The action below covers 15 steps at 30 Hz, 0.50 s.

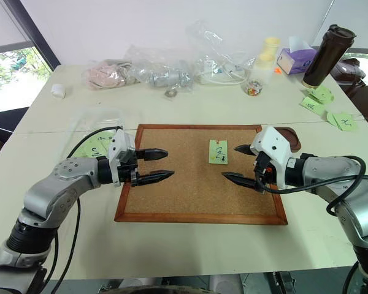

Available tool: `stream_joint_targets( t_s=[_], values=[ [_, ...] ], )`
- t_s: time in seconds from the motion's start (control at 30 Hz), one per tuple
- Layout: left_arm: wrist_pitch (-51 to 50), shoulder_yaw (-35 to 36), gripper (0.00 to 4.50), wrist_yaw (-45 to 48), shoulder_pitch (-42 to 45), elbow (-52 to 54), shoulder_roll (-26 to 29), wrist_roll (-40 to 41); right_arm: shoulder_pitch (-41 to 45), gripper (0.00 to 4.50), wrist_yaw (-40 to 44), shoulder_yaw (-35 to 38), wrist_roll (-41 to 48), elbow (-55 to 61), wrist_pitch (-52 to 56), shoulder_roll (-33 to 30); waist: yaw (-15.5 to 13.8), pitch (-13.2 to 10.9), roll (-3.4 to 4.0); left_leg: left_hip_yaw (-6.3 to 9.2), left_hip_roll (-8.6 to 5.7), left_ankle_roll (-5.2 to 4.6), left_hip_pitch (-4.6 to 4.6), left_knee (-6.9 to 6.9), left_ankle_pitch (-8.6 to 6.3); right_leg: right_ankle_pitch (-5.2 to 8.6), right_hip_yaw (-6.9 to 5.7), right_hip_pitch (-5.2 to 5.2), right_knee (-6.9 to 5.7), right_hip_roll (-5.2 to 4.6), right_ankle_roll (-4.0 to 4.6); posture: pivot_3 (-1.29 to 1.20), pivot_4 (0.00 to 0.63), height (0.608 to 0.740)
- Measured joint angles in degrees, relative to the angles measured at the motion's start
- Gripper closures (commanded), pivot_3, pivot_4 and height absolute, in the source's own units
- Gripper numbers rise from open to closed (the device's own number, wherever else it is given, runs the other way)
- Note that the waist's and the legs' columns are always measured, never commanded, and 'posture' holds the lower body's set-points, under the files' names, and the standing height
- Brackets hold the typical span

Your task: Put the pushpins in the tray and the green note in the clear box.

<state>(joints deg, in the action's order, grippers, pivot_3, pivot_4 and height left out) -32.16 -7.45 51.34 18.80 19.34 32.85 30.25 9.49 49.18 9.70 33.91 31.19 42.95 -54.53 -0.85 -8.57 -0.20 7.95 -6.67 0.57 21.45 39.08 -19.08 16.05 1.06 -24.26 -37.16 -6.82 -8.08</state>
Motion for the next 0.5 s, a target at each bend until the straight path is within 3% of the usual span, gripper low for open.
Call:
stream_joint_targets(
  t_s=[0.13,0.17,0.5],
  values=[
    [2.2,-1.7,4.21,1.1,0.0,-1.5,-0.8,-2.1,0.2,0.45,-0.3,-0.3,-0.2,-0.1,-0.2,0.2,0.0,0.0,0.0,0.0,0.0,0.0,-0.01,0.0,0.0,0.0,0.0,0.0,0.0,0.0,0.0,0.0,0.15,0.74],
    [2.8,-2.3,4.46,1.4,0.1,-2.4,-1.5,-2.5,0.5,0.45,-0.5,-0.6,-0.7,-0.5,-0.6,0.7,0.0,0.0,0.0,0.0,0.0,0.0,-0.01,0.0,0.0,0.0,0.0,0.0,0.0,0.0,0.0,0.0,0.15,0.74],
    [8.9,-8.2,4.46,3.6,-1.0,-11.9,-3.1,-10.2,10.6,0.45,-7.4,-8.1,-8.7,-11.2,-2.8,8.3,0.1,0.0,0.0,-0.01,0.01,0.0,-0.01,-0.02,0.0,0.0,-0.01,-0.05,-0.02,0.01,0.0,0.0,0.15,0.74]
  ],
)
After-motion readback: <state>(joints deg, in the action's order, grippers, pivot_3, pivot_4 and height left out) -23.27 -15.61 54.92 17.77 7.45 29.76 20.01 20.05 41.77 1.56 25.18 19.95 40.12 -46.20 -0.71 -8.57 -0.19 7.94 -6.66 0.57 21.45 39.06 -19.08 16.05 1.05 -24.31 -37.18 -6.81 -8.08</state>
